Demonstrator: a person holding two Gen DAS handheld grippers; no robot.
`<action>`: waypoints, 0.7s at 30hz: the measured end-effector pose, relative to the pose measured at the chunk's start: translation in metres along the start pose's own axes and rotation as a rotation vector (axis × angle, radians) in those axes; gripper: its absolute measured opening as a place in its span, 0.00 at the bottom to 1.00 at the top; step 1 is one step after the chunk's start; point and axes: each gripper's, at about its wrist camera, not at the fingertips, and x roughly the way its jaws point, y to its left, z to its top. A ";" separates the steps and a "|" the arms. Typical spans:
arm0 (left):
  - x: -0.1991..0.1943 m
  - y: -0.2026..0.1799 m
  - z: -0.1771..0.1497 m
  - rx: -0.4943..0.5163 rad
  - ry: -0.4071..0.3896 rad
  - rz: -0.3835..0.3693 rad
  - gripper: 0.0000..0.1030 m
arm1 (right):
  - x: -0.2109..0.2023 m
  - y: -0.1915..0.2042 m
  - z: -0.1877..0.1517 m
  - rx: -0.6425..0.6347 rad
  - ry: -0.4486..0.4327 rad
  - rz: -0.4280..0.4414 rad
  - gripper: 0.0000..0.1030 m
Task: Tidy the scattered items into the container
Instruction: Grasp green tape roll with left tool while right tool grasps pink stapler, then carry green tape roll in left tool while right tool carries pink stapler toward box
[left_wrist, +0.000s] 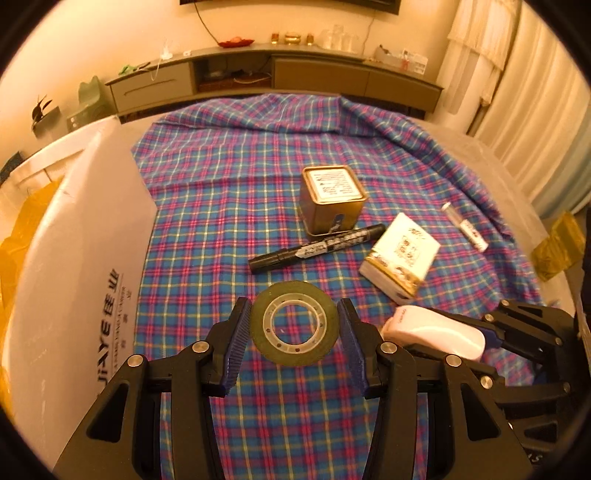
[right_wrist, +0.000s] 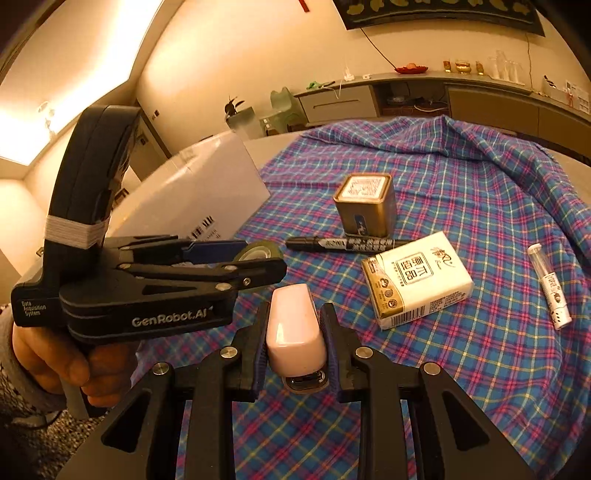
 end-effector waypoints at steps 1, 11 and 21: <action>-0.005 0.000 -0.002 0.002 -0.004 -0.007 0.48 | -0.004 0.003 0.000 0.000 -0.006 0.000 0.27; -0.047 -0.001 -0.028 0.003 -0.027 -0.085 0.48 | -0.032 0.025 -0.024 0.063 -0.020 0.024 0.27; -0.086 0.014 -0.050 0.004 -0.062 -0.139 0.48 | -0.036 0.056 -0.031 0.068 -0.005 0.045 0.27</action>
